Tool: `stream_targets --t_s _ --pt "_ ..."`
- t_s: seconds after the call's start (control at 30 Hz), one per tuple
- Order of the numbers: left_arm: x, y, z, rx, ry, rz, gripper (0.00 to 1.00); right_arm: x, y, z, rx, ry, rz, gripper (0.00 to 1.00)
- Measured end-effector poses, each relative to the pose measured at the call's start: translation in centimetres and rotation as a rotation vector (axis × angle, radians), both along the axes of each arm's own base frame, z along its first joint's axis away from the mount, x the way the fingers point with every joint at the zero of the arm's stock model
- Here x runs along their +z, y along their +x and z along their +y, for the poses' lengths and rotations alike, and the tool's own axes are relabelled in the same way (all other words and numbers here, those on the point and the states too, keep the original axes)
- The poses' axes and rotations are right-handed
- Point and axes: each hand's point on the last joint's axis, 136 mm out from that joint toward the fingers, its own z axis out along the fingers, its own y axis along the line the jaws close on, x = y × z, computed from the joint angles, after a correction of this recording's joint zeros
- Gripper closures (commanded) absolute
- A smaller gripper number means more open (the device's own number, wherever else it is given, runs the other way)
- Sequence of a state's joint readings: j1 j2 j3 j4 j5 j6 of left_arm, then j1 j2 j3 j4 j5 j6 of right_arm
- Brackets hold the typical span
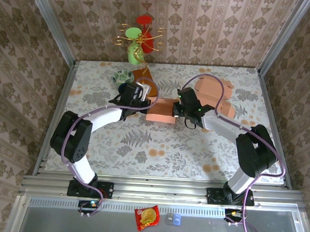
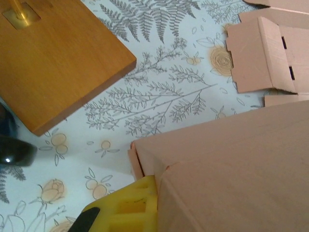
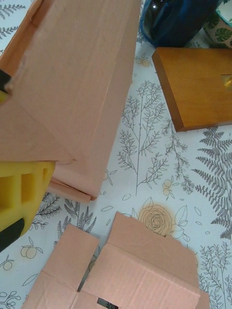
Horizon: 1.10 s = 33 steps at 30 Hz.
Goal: Fold the paper box
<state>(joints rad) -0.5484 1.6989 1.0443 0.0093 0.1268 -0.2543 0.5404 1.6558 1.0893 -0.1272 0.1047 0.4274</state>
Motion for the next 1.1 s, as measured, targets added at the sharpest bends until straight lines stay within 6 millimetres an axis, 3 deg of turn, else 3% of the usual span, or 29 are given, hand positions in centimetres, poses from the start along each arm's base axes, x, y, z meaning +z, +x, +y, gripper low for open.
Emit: stream_targets --t_s 0.13,0.33,0.43,0.53,0.7,0.87,1.1 --pt "-0.3 -0.5 -0.1 0.001 0.002 -0.015 1.00 -0.2 -0.5 -0.1 0.003 -0.036 -0.003 0.94" --pt "-0.2 -1.0 -0.7 -0.004 0.014 -0.031 1.00 -0.3 -1.7 -0.2 -0.012 -0.050 0.042 0.61" --pt "0.0 -1.4 -1.1 -0.008 0.022 -0.040 1.00 0.7 -2.5 -0.4 -0.059 -0.003 0.081 0.47" --pt "0.0 -1.4 -1.2 0.003 0.032 -0.050 1.00 2.7 -3.6 -0.5 -0.120 0.101 0.103 0.38" --pt "0.0 -1.5 -1.1 0.028 0.051 -0.063 1.00 6.5 -5.8 -1.2 -0.255 0.386 0.131 0.36" --pt "0.0 -1.8 -1.3 0.038 0.063 -0.070 1.00 7.1 -6.6 -1.6 -0.422 0.631 0.210 0.37" --pt "-0.1 -2.0 -1.3 0.055 0.068 -0.072 1.00 7.7 -6.1 -0.2 -0.678 0.942 0.340 0.43"
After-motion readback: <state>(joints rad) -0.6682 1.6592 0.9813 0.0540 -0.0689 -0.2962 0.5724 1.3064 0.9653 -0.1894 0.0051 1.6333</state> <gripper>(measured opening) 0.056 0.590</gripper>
